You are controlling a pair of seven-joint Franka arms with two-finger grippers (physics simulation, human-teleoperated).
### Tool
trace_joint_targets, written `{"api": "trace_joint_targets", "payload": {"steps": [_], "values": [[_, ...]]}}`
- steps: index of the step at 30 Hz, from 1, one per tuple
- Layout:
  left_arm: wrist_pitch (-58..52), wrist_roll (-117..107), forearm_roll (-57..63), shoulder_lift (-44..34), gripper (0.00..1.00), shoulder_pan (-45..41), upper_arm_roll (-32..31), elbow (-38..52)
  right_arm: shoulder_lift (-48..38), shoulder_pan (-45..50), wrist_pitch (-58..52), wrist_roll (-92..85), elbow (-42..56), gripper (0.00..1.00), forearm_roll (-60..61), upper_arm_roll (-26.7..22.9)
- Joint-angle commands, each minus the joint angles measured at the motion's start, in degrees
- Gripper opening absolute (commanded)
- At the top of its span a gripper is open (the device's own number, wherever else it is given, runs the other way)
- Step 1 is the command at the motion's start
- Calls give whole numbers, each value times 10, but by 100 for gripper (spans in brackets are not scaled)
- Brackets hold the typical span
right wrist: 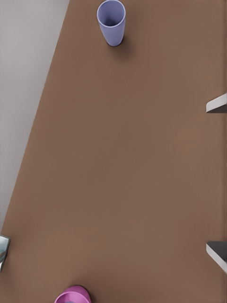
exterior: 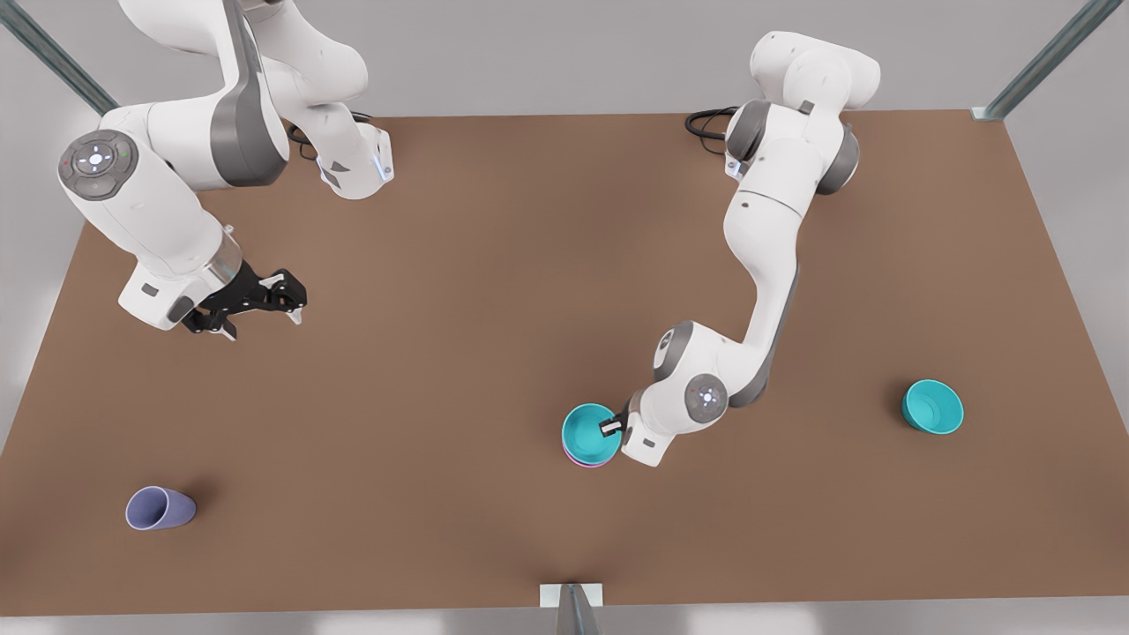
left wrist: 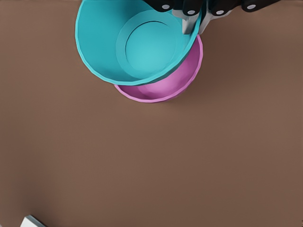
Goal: Stack the blue bowl on the pink bowl
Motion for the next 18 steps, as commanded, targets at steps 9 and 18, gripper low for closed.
{"api": "trace_joint_targets", "payload": {"steps": [9,18], "values": [[-153,-42,38,-77,100,67,5,1,-1,1,0,-10,0,100,-2,0],[-345,365,203,-451,100,187,6,-192,-45,1,87,-11,-58,100,3,-79]]}}
